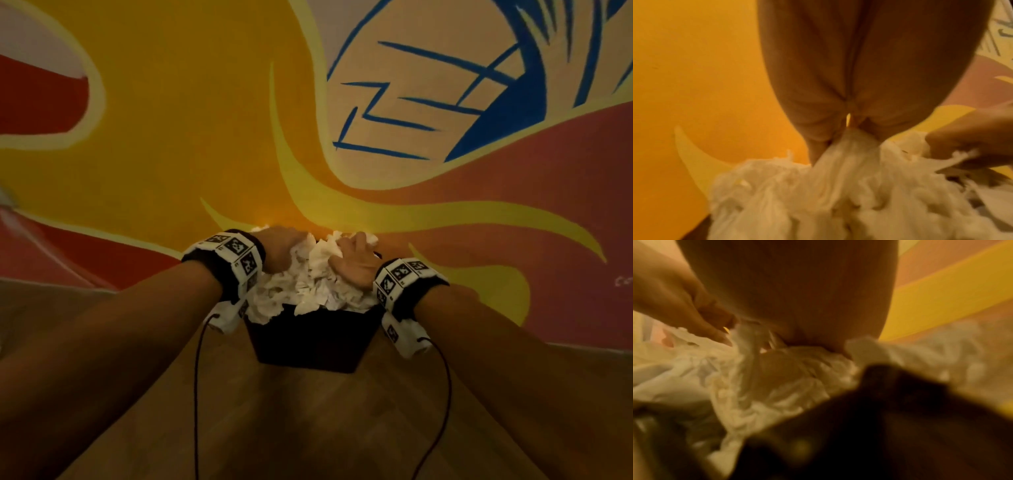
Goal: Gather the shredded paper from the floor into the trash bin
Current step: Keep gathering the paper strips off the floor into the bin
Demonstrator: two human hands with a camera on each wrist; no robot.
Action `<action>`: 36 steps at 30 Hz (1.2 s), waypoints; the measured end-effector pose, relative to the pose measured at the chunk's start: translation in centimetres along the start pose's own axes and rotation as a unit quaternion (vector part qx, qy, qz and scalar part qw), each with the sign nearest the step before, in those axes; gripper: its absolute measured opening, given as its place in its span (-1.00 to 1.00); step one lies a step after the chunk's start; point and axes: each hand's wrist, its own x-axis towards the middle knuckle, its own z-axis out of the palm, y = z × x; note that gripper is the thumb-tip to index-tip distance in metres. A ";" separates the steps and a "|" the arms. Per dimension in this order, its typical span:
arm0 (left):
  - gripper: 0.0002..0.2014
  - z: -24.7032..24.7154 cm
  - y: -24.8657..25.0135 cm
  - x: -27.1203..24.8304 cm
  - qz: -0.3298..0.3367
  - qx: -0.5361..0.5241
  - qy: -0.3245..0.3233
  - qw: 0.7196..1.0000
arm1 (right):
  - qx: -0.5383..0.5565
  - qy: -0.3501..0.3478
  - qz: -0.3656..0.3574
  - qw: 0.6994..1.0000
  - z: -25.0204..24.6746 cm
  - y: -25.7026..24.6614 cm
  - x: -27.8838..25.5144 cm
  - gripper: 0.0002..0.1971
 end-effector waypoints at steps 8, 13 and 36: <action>-0.77 1.0 -2.3 -0.4 -0.026 -0.010 0.214 0.977 | -0.086 -0.107 -0.077 0.987 -1.9 -0.8 -0.2 -0.38; -0.78 0.9 -0.9 -0.3 -0.042 -0.047 0.213 0.975 | 0.056 0.017 -0.083 0.995 -2.7 0.6 -0.2 -0.67; -0.28 2.8 3.1 -1.8 -0.060 -0.039 -0.146 0.987 | -0.103 -0.127 -0.083 0.983 0.7 0.4 -3.7 -0.44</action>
